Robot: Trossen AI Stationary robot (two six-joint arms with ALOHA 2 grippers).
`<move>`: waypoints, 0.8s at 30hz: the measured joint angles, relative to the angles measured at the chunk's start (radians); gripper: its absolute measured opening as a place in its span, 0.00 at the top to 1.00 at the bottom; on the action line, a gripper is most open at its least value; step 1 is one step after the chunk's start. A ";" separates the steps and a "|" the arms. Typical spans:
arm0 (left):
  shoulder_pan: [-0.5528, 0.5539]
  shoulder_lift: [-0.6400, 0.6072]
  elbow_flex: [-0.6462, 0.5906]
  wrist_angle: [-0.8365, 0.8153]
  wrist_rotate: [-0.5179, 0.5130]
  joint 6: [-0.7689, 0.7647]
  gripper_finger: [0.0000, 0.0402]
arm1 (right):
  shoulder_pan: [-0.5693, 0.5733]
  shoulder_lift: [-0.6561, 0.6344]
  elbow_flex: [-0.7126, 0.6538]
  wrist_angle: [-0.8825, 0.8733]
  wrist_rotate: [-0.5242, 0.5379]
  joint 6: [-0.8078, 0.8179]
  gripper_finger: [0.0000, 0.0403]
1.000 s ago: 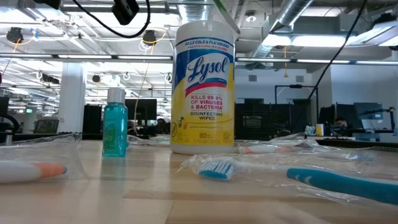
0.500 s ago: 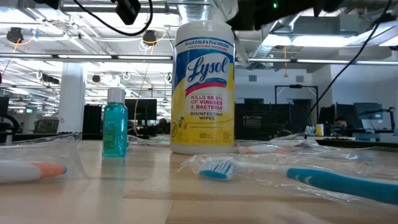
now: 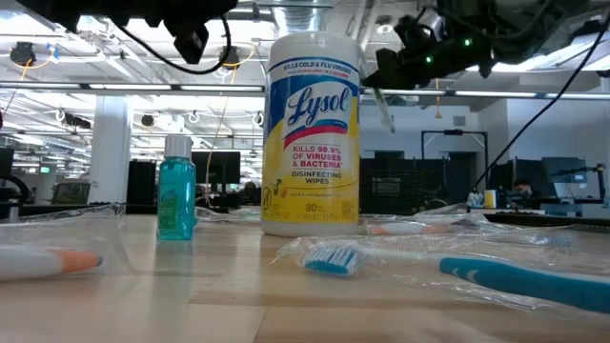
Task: Pick & Place toothbrushing station
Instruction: Put the bottom left green toothbrush into the black mesh organizer
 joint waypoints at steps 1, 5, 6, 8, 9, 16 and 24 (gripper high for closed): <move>0.000 0.000 -0.004 0.009 0.000 0.000 0.80 | -0.022 0.000 -0.011 0.015 -0.014 0.009 0.97; 0.000 0.000 -0.028 0.040 -0.010 0.000 0.80 | -0.104 0.000 -0.050 0.053 -0.047 0.056 0.97; 0.000 0.000 -0.031 0.044 -0.010 0.000 0.80 | -0.122 0.000 -0.057 0.059 -0.057 0.059 0.97; 0.000 0.000 -0.032 0.049 -0.013 0.004 0.80 | -0.155 0.000 -0.080 0.088 -0.068 0.073 0.97; 0.000 0.000 -0.032 0.049 -0.020 0.015 0.80 | -0.171 0.000 -0.094 0.112 -0.073 0.080 0.97; 0.000 0.000 -0.032 0.062 -0.026 0.071 0.80 | -0.291 0.001 -0.167 0.229 -0.154 0.161 0.97; 0.010 0.000 -0.032 0.072 -0.026 0.078 0.80 | -0.361 0.001 -0.181 0.250 -0.199 0.201 0.97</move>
